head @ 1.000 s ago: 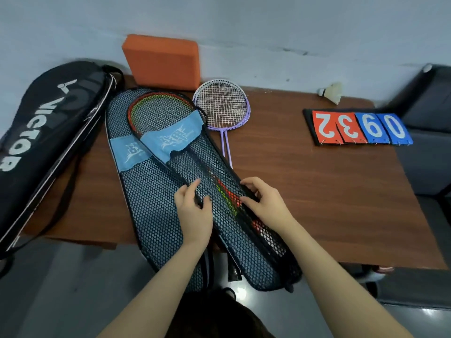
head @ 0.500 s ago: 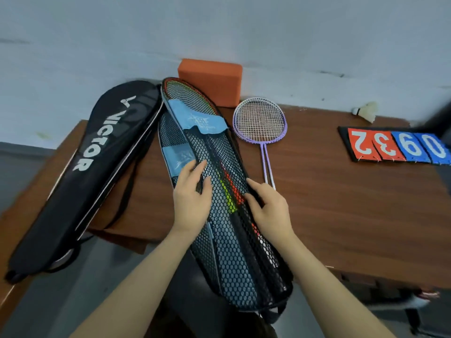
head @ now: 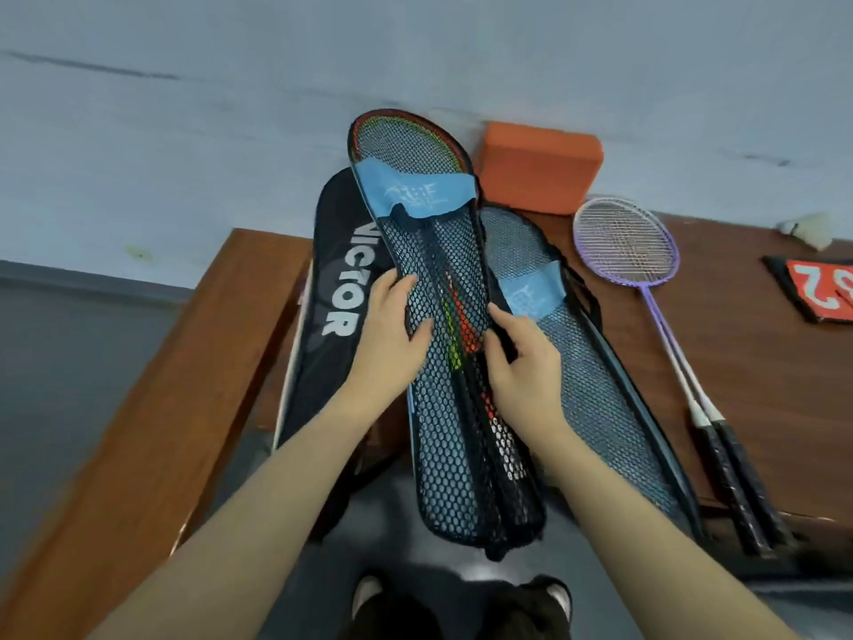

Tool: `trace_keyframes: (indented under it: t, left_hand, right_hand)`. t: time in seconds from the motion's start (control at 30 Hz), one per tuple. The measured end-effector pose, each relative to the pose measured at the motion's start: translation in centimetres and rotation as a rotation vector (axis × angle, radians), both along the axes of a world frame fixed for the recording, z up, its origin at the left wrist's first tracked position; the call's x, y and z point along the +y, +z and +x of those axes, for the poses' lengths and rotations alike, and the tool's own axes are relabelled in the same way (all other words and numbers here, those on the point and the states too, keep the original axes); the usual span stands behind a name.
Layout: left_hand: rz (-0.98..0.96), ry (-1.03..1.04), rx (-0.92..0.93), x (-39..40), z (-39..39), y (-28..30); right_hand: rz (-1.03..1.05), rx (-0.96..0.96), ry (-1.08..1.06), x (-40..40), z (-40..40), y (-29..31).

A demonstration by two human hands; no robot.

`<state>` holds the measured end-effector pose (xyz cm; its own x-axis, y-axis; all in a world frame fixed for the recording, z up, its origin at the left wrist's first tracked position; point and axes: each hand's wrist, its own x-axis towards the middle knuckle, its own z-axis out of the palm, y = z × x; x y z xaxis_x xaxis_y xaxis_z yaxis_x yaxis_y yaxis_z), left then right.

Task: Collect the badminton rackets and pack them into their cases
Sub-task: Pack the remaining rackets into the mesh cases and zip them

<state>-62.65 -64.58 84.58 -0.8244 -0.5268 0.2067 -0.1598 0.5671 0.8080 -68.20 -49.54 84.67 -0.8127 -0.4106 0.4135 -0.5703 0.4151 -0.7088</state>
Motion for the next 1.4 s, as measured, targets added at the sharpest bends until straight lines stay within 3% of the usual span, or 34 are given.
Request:
trace_keyframes:
  t: [0.17, 0.37, 0.53, 0.6, 0.8, 0.9, 1.13, 1.3, 1.4]
  left_hand:
    - [0.018, -0.045, -0.150, -5.7, 1.3, -2.1]
    - [-0.017, -0.065, -0.317, -10.8, 1.9, -4.0]
    - [-0.040, -0.183, -0.364, -12.9, 1.4, -4.0]
    - [-0.021, -0.175, -0.331, -12.8, 1.5, -4.2]
    - [-0.009, -0.095, -0.174, -13.1, 1.4, -3.6]
    - [-0.004, -0.058, -0.174, -12.8, 1.2, -3.8]
    - [0.050, 0.090, -0.294, -13.6, 3.7, -6.2]
    - [0.140, 0.128, -0.341, -12.5, 5.8, -8.7]
    - [0.100, 0.131, -0.349, -11.9, 6.5, -9.7]
  right_hand:
    - [0.057, -0.118, -0.029, -5.6, 1.9, -1.4]
    - [0.177, -0.274, 0.102, -9.5, 2.9, -3.7]
    - [0.097, -0.484, 0.087, -11.3, 0.4, -3.6]
    - [0.113, -0.472, 0.087, -12.2, -0.5, -3.5]
    - [0.032, -0.205, 0.017, -12.5, -0.3, -3.0]
    - [0.025, -0.216, 0.004, -12.3, 0.1, -3.1]
    - [0.190, -0.313, 0.052, -12.4, 2.0, -5.7]
    - [0.537, -0.253, -0.030, -11.3, 2.3, -8.3]
    - [0.543, -0.298, -0.003, -11.3, 1.9, -9.2]
